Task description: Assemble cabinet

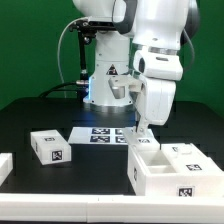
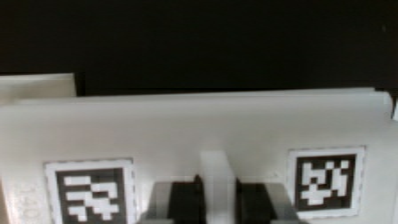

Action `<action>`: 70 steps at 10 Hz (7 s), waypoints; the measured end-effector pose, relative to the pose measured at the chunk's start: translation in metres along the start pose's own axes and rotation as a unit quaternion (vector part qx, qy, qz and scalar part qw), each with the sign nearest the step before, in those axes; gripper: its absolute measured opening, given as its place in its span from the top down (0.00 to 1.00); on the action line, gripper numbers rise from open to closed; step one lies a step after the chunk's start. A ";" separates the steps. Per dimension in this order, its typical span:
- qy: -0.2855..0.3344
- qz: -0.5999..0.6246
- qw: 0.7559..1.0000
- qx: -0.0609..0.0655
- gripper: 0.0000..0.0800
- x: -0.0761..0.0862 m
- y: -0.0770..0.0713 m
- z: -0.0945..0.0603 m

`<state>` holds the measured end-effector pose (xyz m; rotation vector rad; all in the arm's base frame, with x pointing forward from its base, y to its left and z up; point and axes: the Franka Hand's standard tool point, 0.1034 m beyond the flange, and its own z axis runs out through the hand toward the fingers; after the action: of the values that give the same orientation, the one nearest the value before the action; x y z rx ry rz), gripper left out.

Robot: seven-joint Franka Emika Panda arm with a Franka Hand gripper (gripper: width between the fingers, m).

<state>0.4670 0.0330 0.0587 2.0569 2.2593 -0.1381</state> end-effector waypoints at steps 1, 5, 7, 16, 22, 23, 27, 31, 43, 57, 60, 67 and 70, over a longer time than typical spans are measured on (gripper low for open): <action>0.000 0.009 1.000 0.000 0.92 0.001 0.000 0.000; -0.002 -0.002 1.000 0.001 0.92 0.002 0.007 -0.004; -0.006 -0.026 1.000 0.002 0.92 -0.002 0.022 -0.003; -0.021 -0.032 0.999 0.015 0.92 -0.011 0.071 -0.006; -0.027 -0.022 0.999 0.030 0.92 -0.007 0.086 -0.005; -0.031 -0.019 0.999 0.035 0.92 -0.007 0.095 -0.005; -0.039 -0.013 0.998 0.047 0.92 -0.005 0.123 -0.003; -0.041 -0.008 0.998 0.049 0.92 -0.005 0.123 -0.004; -0.029 0.072 0.997 -0.017 0.00 -0.015 0.112 -0.044; 0.069 0.726 0.684 -0.006 0.00 0.002 0.073 -0.024; 0.097 0.740 0.665 -0.017 0.00 0.003 0.040 -0.015; 0.110 0.735 0.668 -0.033 0.00 0.009 0.038 -0.003; 0.110 0.735 0.668 -0.032 0.00 0.009 0.038 -0.002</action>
Offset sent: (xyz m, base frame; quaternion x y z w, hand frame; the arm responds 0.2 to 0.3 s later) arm 0.0000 0.0000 0.0000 0.0000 0.0000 0.0000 1.0000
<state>0.5041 0.0458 0.0590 3.1232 0.0157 0.3075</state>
